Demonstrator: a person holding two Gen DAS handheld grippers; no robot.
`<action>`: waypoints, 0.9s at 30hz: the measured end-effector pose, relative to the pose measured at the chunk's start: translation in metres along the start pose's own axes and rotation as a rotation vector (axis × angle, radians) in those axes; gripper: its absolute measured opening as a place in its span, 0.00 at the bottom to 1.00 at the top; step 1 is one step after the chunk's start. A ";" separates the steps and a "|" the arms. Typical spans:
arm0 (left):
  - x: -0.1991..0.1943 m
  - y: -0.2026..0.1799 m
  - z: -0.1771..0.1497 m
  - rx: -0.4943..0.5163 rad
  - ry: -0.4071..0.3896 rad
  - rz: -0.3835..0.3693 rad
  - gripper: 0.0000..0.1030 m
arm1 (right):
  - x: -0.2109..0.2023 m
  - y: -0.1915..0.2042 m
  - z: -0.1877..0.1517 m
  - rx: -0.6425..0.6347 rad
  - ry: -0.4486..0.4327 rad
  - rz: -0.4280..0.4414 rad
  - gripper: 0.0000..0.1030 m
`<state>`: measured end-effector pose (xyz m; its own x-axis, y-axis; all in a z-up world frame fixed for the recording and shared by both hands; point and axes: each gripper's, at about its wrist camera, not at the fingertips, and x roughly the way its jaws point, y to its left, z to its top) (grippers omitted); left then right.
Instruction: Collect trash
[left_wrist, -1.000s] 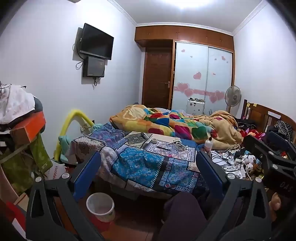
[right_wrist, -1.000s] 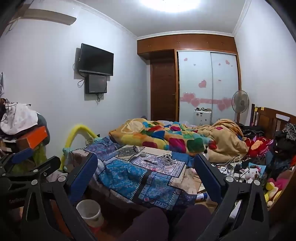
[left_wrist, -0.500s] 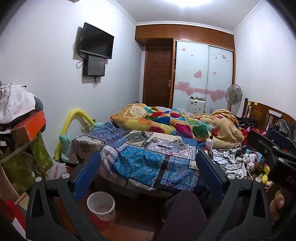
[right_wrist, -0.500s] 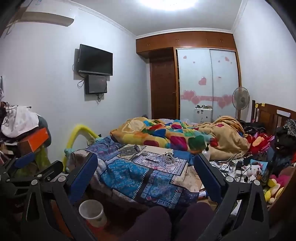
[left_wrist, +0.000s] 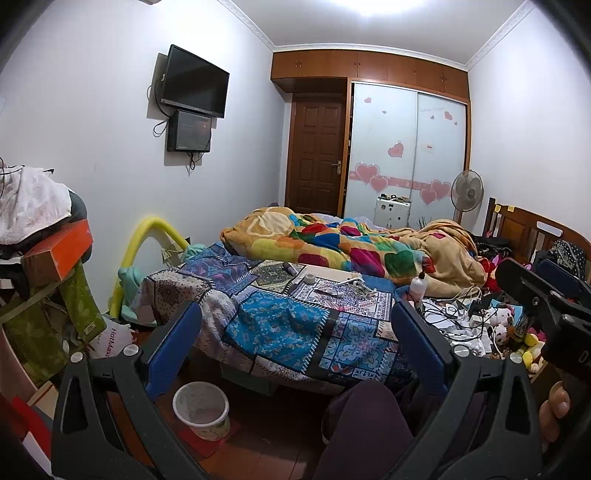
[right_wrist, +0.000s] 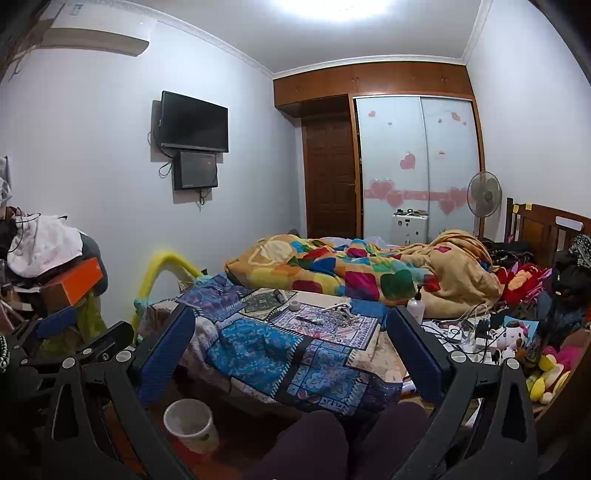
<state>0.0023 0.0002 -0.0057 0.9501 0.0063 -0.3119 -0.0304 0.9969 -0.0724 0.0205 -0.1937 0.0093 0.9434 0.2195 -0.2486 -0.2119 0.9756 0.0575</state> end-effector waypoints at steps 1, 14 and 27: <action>0.000 0.000 0.000 0.000 0.001 -0.001 1.00 | 0.000 0.000 0.000 -0.001 0.000 0.000 1.00; 0.001 0.001 0.000 -0.007 0.001 0.002 1.00 | 0.000 0.002 0.001 -0.004 0.002 -0.001 1.00; 0.001 0.001 -0.006 -0.004 -0.003 0.002 1.00 | 0.000 0.004 0.002 -0.009 0.001 0.001 1.00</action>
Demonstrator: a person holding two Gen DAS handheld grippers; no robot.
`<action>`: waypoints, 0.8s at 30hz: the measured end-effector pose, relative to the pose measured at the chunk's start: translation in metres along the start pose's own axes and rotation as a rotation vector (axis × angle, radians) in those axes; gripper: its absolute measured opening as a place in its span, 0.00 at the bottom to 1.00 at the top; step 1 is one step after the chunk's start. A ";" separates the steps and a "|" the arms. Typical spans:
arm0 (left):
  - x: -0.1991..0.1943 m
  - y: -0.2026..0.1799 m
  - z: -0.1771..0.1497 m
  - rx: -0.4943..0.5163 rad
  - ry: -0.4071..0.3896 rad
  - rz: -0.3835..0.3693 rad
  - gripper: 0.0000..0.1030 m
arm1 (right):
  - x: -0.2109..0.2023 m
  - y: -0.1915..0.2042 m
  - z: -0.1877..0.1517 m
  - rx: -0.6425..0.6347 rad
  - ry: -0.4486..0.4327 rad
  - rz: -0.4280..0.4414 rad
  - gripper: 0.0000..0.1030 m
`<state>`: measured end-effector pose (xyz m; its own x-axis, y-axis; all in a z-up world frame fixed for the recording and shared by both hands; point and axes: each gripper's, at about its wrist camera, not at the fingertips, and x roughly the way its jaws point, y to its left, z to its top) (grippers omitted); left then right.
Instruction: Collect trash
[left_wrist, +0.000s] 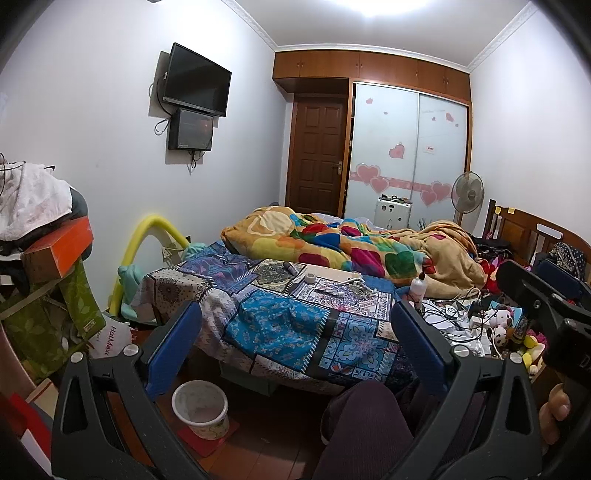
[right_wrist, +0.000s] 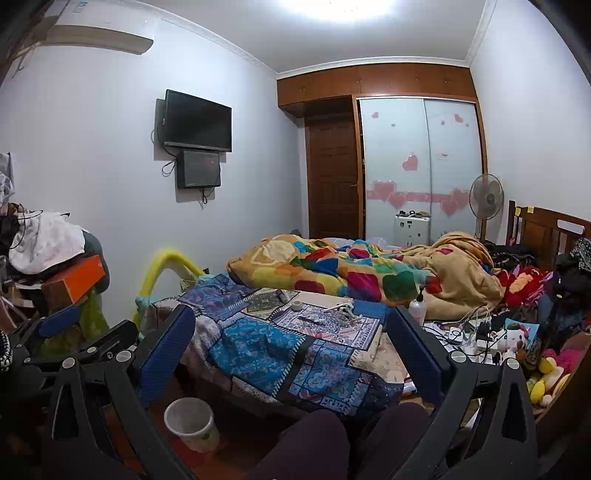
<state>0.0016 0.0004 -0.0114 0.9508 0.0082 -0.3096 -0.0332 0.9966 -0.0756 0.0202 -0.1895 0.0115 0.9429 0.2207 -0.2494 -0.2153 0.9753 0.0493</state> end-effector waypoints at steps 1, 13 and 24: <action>0.000 0.001 0.000 0.001 0.000 0.000 1.00 | 0.000 0.000 0.000 0.000 0.001 0.001 1.00; -0.001 0.000 0.000 -0.001 0.005 -0.007 1.00 | -0.001 0.001 0.000 0.002 0.004 0.004 1.00; 0.000 -0.001 0.000 -0.004 0.010 -0.008 1.00 | 0.000 0.000 -0.003 0.008 0.010 0.006 1.00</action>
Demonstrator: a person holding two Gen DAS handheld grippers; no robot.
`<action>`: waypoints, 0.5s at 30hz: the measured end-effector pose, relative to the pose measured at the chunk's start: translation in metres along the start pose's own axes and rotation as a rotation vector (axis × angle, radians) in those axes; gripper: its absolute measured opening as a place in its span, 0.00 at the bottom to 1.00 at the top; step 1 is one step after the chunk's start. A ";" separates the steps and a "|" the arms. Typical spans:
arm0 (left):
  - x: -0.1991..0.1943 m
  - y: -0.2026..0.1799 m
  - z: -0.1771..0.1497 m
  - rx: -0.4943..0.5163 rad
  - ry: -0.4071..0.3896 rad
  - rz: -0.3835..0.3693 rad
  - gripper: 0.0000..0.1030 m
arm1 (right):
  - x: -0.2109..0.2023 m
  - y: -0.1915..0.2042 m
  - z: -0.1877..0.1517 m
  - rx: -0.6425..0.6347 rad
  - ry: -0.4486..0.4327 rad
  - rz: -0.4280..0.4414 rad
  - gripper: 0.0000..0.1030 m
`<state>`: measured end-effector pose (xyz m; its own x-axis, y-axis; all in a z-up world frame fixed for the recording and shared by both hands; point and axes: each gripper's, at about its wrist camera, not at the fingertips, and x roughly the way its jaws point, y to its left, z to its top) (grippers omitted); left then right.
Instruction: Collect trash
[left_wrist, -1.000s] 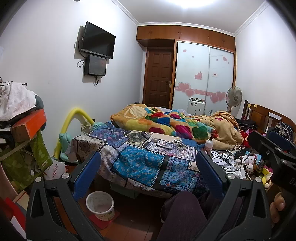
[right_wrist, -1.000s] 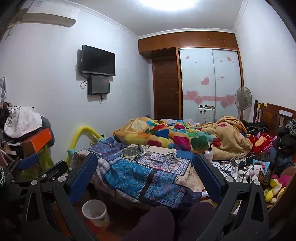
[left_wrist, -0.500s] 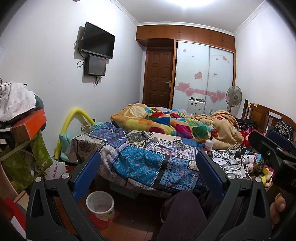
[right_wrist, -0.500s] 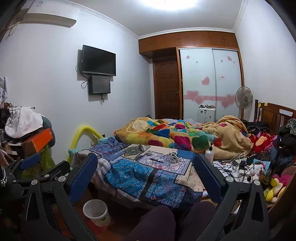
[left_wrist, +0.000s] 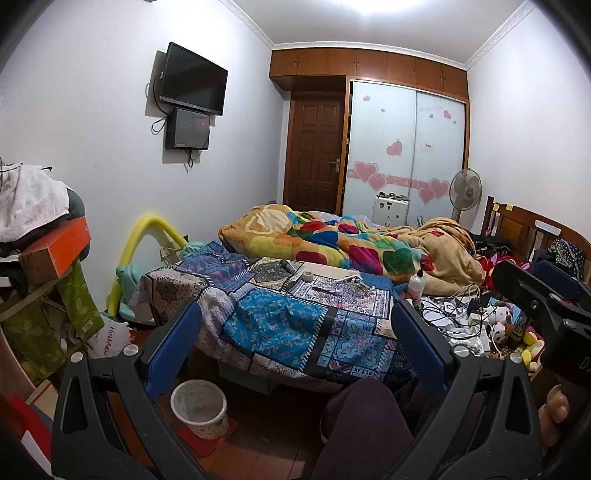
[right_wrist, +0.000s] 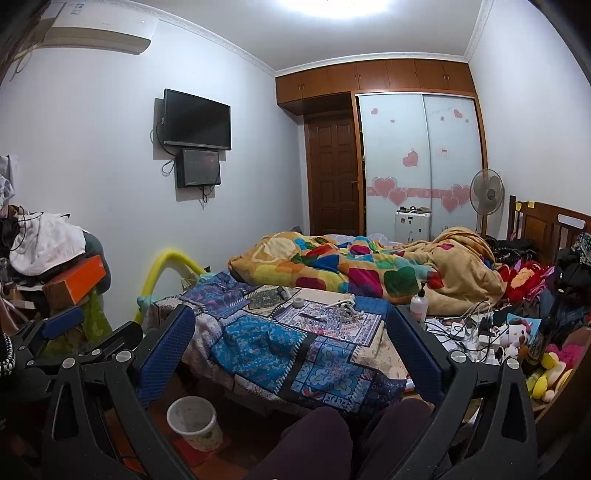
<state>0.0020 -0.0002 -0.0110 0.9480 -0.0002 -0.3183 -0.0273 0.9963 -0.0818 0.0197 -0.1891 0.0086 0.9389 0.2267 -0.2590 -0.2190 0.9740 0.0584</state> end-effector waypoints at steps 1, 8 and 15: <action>0.001 0.000 0.001 -0.001 0.002 0.001 1.00 | 0.001 0.000 0.000 0.000 0.002 0.000 1.00; 0.010 -0.002 0.004 0.004 0.004 0.004 1.00 | 0.016 -0.006 0.004 -0.008 0.005 -0.014 1.00; 0.046 -0.013 0.022 0.010 0.007 -0.007 1.00 | 0.043 -0.020 0.017 -0.031 -0.019 -0.063 1.00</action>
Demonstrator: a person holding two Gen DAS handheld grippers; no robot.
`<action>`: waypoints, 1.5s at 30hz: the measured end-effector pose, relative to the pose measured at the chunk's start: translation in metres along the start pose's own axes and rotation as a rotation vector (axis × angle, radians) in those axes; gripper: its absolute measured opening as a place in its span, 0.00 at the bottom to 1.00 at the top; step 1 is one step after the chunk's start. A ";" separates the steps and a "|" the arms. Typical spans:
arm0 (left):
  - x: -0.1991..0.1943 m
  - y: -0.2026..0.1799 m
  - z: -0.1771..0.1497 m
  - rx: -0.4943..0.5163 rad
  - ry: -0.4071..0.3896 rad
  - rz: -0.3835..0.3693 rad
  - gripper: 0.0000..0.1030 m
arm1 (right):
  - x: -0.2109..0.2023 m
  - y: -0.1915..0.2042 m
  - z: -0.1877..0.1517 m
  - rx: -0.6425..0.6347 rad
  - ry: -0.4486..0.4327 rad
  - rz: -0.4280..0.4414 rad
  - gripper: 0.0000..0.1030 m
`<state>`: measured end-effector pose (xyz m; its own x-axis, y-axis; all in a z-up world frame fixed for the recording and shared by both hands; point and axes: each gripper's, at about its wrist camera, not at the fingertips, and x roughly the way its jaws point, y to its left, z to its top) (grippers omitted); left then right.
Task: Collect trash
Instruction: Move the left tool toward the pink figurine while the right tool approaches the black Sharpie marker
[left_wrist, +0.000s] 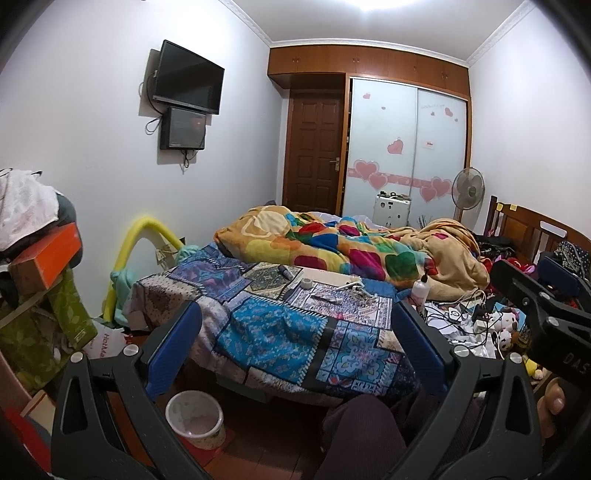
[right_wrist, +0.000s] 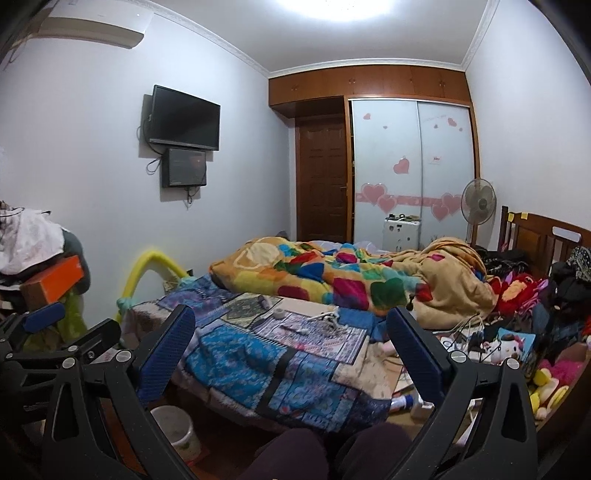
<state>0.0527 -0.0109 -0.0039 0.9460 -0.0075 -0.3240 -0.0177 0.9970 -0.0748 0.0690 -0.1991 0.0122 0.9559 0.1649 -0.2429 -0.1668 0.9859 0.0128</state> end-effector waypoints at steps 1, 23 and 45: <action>0.006 -0.001 0.003 0.001 0.002 -0.007 1.00 | 0.006 -0.002 0.001 -0.004 0.001 -0.006 1.00; 0.235 -0.039 0.013 -0.016 0.166 -0.072 0.99 | 0.177 -0.069 -0.027 -0.052 0.234 -0.130 1.00; 0.484 -0.075 -0.084 -0.019 0.558 -0.059 0.93 | 0.396 -0.163 -0.089 0.174 0.584 0.118 0.83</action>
<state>0.4848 -0.0962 -0.2338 0.6309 -0.1078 -0.7683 0.0197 0.9922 -0.1229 0.4536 -0.2969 -0.1727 0.6348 0.2792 -0.7205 -0.1747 0.9602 0.2181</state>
